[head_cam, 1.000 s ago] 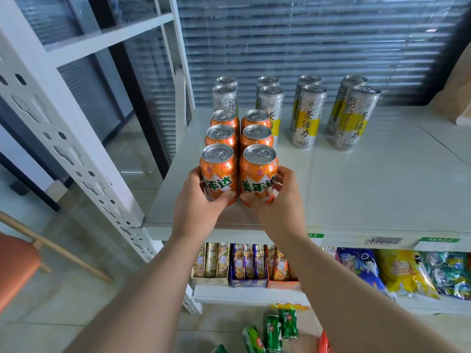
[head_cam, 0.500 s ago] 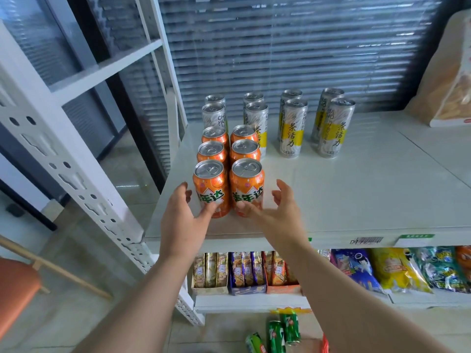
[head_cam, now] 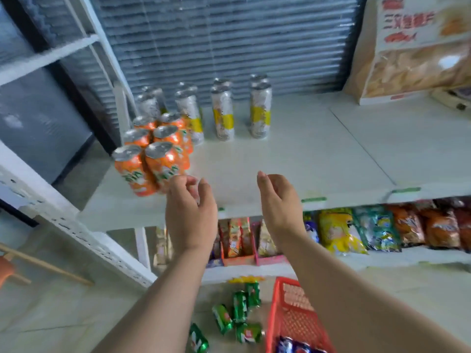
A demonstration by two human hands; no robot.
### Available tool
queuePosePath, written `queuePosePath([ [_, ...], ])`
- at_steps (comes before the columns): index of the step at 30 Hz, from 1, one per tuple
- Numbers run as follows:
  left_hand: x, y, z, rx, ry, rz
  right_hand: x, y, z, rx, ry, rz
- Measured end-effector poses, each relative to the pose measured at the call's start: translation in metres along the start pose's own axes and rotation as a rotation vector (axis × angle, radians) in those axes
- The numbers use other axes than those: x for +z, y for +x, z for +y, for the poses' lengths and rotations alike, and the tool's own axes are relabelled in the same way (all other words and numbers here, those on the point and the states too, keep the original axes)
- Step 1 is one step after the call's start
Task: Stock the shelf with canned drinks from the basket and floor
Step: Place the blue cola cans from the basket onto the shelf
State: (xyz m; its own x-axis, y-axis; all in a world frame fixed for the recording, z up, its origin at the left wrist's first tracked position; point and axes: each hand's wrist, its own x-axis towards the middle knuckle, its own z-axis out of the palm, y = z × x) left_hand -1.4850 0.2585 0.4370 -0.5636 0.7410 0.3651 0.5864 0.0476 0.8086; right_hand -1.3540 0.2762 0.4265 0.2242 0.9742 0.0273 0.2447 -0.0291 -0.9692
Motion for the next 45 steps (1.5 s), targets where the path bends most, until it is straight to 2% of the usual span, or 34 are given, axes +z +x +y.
queuePosePath([
  [5, 0.067, -0.094, 0.035, -0.135, -0.030, -0.205, -0.109, -0.003, 0.044, -0.001, -0.079, -0.029],
  [10, 0.131, -0.177, 0.046, -0.172, -0.019, -0.335, -0.203, -0.010, 0.116, 0.099, -0.121, 0.046],
  [18, 0.205, -0.287, -0.025, -0.249, 0.136, -0.532, -0.269, -0.041, 0.273, 0.438, 0.014, 0.215],
  [25, 0.249, -0.338, -0.132, -0.334, 0.254, -0.699, -0.249, -0.076, 0.408, 0.621, -0.027, 0.218],
  [33, 0.304, -0.405, -0.244, -0.471, 0.364, -0.880, -0.201, -0.120, 0.549, 0.736, -0.161, 0.004],
  [37, 0.329, -0.438, -0.298, -0.526, 0.382, -0.953, -0.179, -0.137, 0.621, 0.930, -0.277, -0.133],
  [40, 0.335, -0.456, -0.326, -0.519, 0.437, -1.011, -0.165, -0.145, 0.646, 1.114, -0.274, -0.168],
  [45, 0.339, -0.473, -0.361, -0.541, 0.513, -0.959, -0.130, -0.156, 0.669, 1.038, -0.548, -0.229],
])
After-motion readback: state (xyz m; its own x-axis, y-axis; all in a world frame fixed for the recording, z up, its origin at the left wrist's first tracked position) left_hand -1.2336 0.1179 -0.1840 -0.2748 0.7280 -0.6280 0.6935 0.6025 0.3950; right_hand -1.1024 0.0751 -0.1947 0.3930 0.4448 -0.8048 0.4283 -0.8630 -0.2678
